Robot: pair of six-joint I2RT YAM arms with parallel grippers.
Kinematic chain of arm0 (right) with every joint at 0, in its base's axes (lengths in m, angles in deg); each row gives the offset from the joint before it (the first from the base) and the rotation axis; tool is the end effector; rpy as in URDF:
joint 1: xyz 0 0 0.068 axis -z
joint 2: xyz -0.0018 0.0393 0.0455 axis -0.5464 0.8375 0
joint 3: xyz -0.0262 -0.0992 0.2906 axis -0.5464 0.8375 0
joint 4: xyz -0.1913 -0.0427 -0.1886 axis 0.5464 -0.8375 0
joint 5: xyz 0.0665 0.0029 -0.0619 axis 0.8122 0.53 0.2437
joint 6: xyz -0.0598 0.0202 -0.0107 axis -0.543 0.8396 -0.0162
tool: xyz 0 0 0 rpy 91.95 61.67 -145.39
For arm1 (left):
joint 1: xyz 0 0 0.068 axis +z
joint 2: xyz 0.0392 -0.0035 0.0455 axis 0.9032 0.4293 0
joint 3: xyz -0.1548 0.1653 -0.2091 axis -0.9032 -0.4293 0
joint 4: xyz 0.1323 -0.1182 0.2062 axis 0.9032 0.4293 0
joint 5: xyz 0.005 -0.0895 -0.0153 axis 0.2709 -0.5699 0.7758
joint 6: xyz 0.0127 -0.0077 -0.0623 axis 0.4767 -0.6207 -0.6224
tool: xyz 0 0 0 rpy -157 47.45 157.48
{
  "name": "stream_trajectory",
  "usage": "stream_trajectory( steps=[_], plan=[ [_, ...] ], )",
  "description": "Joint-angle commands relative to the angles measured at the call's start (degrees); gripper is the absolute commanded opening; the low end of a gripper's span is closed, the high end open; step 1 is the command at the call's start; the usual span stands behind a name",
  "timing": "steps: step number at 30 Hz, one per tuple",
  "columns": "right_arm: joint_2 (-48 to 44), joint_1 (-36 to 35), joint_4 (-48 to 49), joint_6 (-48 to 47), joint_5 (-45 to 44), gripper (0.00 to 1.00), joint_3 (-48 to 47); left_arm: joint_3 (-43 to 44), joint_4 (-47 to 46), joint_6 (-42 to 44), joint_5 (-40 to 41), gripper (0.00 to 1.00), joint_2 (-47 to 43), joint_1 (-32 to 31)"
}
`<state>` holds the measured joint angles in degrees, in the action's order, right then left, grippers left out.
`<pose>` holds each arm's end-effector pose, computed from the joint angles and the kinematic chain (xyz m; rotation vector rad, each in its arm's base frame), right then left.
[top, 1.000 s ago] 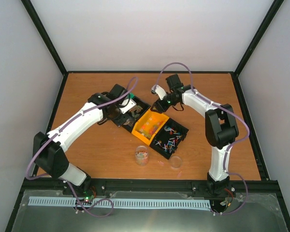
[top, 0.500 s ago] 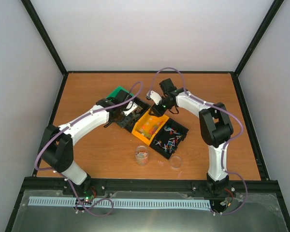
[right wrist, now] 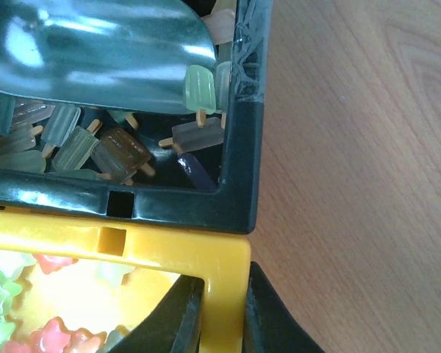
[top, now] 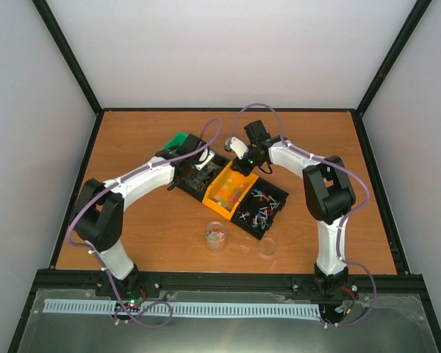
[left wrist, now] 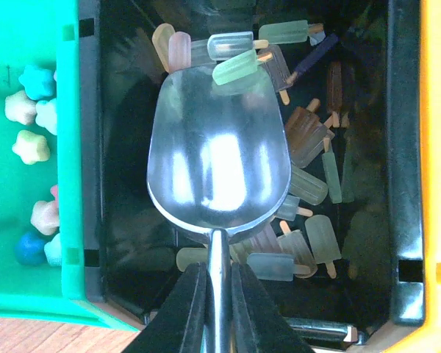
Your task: Pack the candies
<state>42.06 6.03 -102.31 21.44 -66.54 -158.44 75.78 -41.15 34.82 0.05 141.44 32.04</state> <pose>0.4055 0.2287 0.1940 -1.2845 2.2727 0.5242 0.3148 -0.1912 0.2373 0.8604 2.5138 0.0805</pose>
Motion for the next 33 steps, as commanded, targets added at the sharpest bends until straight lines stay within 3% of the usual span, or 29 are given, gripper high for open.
stream_trajectory(
  steps=[1, 10, 17, 23, 33],
  plan=[
    [-1.2, -1.0, 1.8, -5.5, 3.8, 0.03, 4.6, -1.5, 0.2, -2.2, -5.1, 0.01, 3.9, 0.2],
    [-2.0, -0.9, 2.1, -6.0, 3.5, 0.03, 5.9, -14.1, -21.7, 2.2, -15.5, 0.01, -2.9, 0.3],
    [-2.1, -0.4, 2.8, -4.2, 2.7, 0.03, 5.7, -17.6, -29.0, -2.8, -19.7, 0.01, -6.5, 2.1],
    [-1.6, 0.2, 2.8, -3.1, 2.7, 0.03, 5.2, -21.8, -33.9, -2.0, -22.2, 0.01, -10.0, 2.9],
    [-0.8, 2.1, 2.1, -1.7, 4.1, 0.03, 4.3, -27.7, -42.3, -8.8, -31.3, 0.01, -13.9, 13.3]
  ],
)
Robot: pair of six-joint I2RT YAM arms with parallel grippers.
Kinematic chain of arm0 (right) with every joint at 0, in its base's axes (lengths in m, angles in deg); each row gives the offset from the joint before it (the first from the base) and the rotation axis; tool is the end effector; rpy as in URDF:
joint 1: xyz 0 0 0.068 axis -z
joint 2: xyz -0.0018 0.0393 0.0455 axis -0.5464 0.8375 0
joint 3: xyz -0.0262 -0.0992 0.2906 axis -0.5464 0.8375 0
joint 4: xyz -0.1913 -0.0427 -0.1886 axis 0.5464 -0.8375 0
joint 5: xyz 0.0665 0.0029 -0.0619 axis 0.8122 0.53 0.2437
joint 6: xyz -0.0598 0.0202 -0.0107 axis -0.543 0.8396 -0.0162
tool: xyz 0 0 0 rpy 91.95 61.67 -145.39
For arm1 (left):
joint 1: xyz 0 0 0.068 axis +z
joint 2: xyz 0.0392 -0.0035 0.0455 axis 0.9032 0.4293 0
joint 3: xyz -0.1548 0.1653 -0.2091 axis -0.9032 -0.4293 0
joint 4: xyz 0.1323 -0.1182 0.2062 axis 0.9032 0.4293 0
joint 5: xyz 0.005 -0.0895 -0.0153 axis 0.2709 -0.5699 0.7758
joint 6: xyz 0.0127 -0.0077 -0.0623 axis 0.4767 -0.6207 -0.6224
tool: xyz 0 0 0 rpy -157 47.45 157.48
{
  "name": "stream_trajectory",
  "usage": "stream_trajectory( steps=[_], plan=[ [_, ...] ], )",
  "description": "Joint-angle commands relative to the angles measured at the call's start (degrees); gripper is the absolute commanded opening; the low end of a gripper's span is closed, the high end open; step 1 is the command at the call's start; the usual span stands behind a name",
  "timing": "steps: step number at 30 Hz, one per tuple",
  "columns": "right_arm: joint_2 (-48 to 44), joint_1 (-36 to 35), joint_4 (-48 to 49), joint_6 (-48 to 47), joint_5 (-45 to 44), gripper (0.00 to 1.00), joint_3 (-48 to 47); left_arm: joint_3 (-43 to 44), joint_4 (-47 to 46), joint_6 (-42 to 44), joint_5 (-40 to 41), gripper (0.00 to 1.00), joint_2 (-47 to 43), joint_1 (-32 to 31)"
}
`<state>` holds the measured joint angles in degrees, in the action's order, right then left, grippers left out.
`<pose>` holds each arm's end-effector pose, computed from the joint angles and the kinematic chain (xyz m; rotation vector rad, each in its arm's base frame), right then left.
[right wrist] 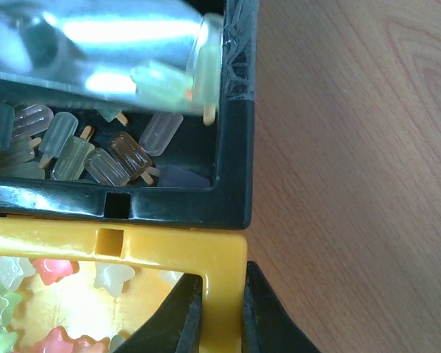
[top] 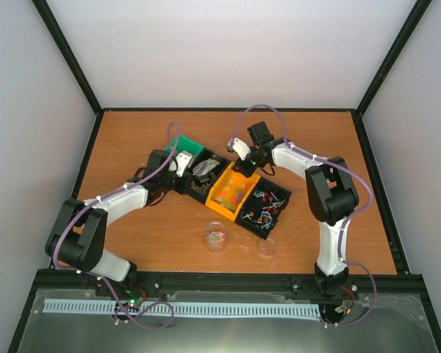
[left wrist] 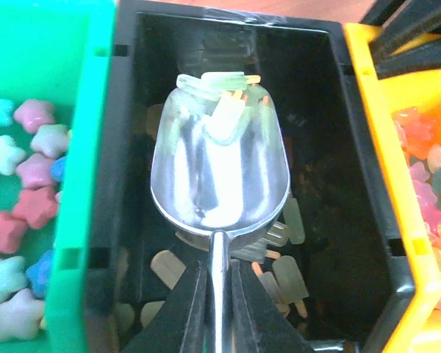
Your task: Pack the candies
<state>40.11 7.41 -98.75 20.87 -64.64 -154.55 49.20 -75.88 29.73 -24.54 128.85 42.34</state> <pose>0.4018 0.2162 0.1923 -1.2666 2.2384 0.5493 0.2858 -0.1309 0.2058 0.6290 2.2497 -0.4795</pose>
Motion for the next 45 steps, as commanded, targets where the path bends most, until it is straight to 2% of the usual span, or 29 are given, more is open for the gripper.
stream_trajectory(
  steps=[1, 9, 28, 31, 34, 36, 40, 45],
  plan=[
    [1.3, 0.9, -1.6, -1.1, 2.4, 0.03, 0.3, -1.3, -7.9, -3.4, -7.7, 0.01, -1.4, 3.5],
    [1.3, 2.0, -2.4, -1.2, 2.2, 0.03, -0.2, -2.8, -7.9, -1.8, -13.6, 0.01, -4.1, 5.4],
    [2.7, 3.1, -4.0, -2.0, 3.2, 0.08, -2.6, -10.6, -1.4, 8.8, -15.3, 0.01, -21.6, 5.9],
    [2.6, 3.1, -4.4, -2.4, 2.6, 0.08, -3.1, -6.8, 6.8, 11.2, -10.6, 0.01, -22.1, 5.9],
    [2.3, 3.0, -4.5, -1.8, 1.6, 0.07, -3.4, 3.4, 22.9, 16.7, -4.3, 0.01, -17.9, 5.9],
    [2.1, 3.1, -4.1, -1.7, 1.8, 0.06, -3.3, 8.7, 32.5, 20.8, -3.0, 0.01, -16.0, 5.9],
    [2.1, 3.0, -3.8, -1.3, 1.6, 0.04, -3.4, 16.3, 45.2, 27.6, -1.6, 0.01, -14.9, 5.4],
    [1.8, 3.0, -3.5, -1.3, 1.8, 0.04, -3.4, 25.9, 59.5, 32.6, 1.7, 0.01, -8.0, 4.6]
  ],
)
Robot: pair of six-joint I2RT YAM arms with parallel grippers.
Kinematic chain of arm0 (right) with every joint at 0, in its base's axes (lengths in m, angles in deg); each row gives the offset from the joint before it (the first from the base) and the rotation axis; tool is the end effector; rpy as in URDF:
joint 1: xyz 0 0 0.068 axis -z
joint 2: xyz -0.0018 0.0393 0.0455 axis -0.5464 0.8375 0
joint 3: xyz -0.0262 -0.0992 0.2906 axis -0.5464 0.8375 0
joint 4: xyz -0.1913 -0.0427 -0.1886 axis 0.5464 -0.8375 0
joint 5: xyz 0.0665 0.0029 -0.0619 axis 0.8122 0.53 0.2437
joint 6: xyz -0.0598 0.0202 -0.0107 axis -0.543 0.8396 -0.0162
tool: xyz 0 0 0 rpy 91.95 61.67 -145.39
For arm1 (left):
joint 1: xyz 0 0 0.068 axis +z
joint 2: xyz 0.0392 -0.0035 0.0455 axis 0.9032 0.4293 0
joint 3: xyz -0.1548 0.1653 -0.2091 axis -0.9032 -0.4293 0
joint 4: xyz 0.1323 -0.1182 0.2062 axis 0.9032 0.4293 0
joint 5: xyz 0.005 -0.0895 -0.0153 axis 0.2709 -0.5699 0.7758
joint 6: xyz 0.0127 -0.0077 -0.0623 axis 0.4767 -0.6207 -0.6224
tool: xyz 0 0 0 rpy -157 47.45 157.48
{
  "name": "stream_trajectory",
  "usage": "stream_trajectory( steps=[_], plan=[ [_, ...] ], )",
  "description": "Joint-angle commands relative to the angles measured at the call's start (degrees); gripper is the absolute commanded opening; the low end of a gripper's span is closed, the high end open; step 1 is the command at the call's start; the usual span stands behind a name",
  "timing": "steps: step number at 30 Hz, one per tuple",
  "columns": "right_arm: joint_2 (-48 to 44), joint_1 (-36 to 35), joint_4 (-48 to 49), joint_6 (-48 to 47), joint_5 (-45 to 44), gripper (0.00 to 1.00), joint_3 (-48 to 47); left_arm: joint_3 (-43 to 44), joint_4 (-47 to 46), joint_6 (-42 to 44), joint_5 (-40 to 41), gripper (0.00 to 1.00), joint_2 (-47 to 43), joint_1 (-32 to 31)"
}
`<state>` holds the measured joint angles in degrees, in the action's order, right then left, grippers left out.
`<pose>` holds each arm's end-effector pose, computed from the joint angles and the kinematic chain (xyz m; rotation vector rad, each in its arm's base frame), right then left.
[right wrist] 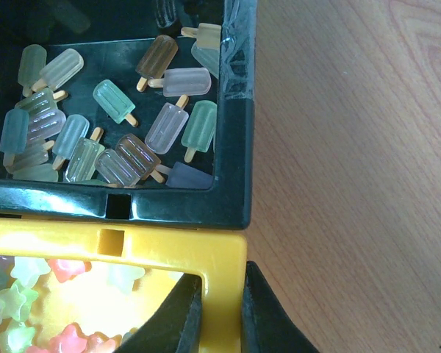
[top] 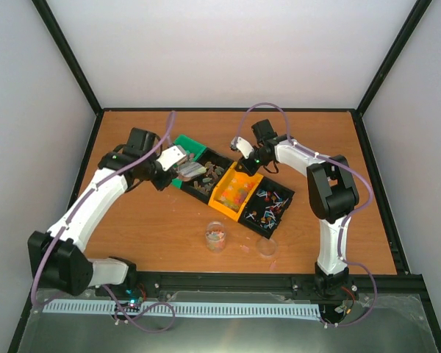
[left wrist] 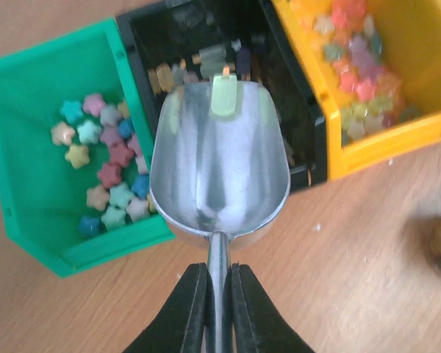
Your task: Pack the candies
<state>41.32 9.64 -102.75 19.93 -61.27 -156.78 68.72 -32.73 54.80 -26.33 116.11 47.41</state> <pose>0.4100 0.2033 0.1922 -1.2570 2.2734 0.6183 0.2455 -0.0910 0.3204 1.0499 2.2419 -0.2929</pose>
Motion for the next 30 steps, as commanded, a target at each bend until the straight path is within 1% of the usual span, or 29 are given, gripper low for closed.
stream_trajectory(
  steps=[1, 5, 7, 12, 18, 22, 25, 30],
  plan=[
    [0.6, 0.8, 0.5, -0.3, -1.6, 0.04, -1.1, 7.9, 17.9, 8.3, 4.1, 0.01, 5.8, -1.1],
    [0.3, 0.8, 0.8, -0.3, -2.1, 0.04, -0.8, 12.0, 21.8, 8.2, 8.1, 0.01, 9.6, -5.0],
    [0.2, 0.8, 1.0, -0.1, -2.4, 0.03, -0.7, 15.8, 24.3, 5.8, 10.8, 0.01, 13.2, -7.0],
    [-0.7, 0.7, 1.9, 1.0, -2.5, 0.03, 0.1, 26.8, 31.4, -1.5, 15.9, 0.01, 23.2, -8.7],
    [-1.1, 0.4, 2.5, 1.7, -2.8, 0.03, 0.3, 39.7, 41.1, -4.2, 19.5, 0.01, 33.0, -11.1],
    [-1.3, 0.2, 2.7, 2.3, -2.6, 0.03, 0.3, 45.5, 46.1, -5.7, 21.8, 0.01, 38.1, -14.0],
    [-1.5, 0.2, 3.0, 2.6, -2.4, 0.03, 0.7, 46.3, 45.8, -7.7, 22.2, 0.01, 39.9, -14.3],
    [-1.7, 0.2, 3.6, 2.9, -1.6, 0.03, 1.4, 39.1, 37.8, -10.4, 24.6, 0.01, 39.7, -14.3]
  ],
)
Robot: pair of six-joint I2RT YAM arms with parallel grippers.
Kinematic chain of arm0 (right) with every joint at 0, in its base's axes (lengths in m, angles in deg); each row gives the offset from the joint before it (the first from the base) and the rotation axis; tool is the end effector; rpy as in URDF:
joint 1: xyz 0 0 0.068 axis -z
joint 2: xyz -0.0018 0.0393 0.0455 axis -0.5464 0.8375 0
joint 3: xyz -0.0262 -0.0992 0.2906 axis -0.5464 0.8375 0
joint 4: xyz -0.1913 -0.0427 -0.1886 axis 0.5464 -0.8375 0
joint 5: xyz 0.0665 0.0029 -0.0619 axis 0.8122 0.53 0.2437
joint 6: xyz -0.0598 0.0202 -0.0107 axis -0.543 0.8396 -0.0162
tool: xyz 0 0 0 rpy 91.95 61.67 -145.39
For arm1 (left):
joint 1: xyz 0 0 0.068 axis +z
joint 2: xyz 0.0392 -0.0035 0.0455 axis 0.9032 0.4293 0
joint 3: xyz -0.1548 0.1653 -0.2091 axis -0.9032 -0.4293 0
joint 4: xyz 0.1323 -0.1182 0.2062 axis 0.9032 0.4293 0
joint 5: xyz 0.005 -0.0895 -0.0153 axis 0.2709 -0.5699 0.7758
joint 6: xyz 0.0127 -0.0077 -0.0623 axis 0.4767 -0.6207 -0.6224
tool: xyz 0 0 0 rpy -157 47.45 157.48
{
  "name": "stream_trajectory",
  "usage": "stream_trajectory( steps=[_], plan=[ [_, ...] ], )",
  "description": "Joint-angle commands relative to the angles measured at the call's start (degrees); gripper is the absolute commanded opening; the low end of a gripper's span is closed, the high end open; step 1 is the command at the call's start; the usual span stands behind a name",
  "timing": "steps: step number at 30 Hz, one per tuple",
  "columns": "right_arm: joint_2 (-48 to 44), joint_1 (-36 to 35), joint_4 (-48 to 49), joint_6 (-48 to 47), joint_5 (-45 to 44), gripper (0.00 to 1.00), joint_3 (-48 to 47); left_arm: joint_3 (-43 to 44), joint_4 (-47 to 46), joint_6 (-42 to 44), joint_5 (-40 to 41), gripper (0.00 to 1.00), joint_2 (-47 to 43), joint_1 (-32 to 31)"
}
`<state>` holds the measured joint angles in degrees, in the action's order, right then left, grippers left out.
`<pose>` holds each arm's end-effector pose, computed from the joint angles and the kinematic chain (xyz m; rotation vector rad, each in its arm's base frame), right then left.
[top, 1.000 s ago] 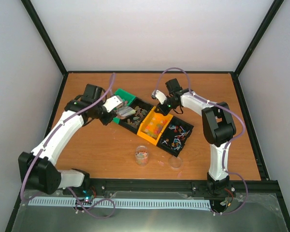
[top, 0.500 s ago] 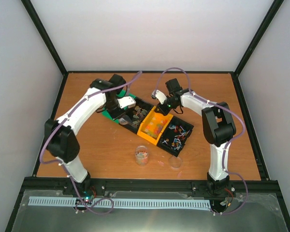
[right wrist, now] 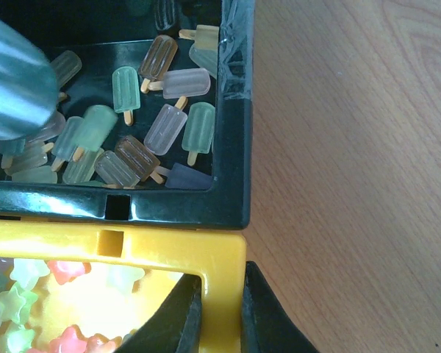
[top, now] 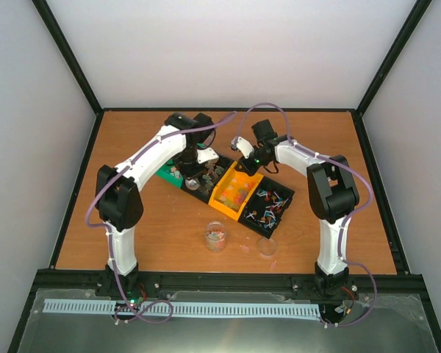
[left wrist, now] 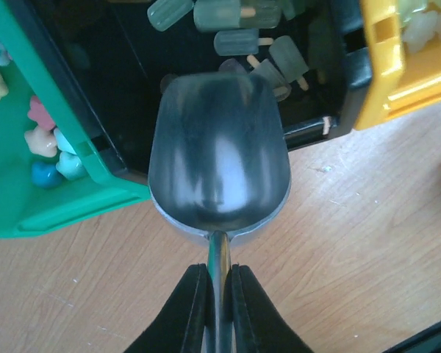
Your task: Pack the candies
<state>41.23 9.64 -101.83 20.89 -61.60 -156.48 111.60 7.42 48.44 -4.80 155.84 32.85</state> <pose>0.4107 0.2033 0.1920 -1.2364 2.2763 0.6135 0.3343 -0.2021 0.3027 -1.3945 -2.8054 -0.1286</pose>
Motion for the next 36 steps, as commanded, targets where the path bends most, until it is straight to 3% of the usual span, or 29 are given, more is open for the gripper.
stream_trajectory(
  steps=[1, 10, 18, 28, 36],
  plan=[
    [-1.7, 0.2, 2.8, 1.9, -1.0, 0.03, 1.3, -5.5, -4.1, -4.6, 3.2, 0.01, -0.3, 0.3],
    [-2.3, 0.2, 2.8, 0.5, 0.9, 0.03, 2.6, -13.9, -16.6, -7.9, 0.1, 0.01, 0.8, 0.3],
    [-2.8, 0.2, 3.6, -1.6, 2.9, 0.03, 4.3, -20.0, -27.4, -3.1, -5.2, 0.01, 2.0, 0.3],
    [-4.0, 0.2, 5.0, -2.9, 4.8, 0.03, 6.6, -35.3, -49.2, -3.3, -12.9, 0.01, -4.1, 0.3],
    [-4.3, 0.2, 4.2, -3.1, 2.6, 0.03, 6.7, -39.8, -51.6, -1.5, -18.2, 0.01, -10.8, 1.6]
  ],
)
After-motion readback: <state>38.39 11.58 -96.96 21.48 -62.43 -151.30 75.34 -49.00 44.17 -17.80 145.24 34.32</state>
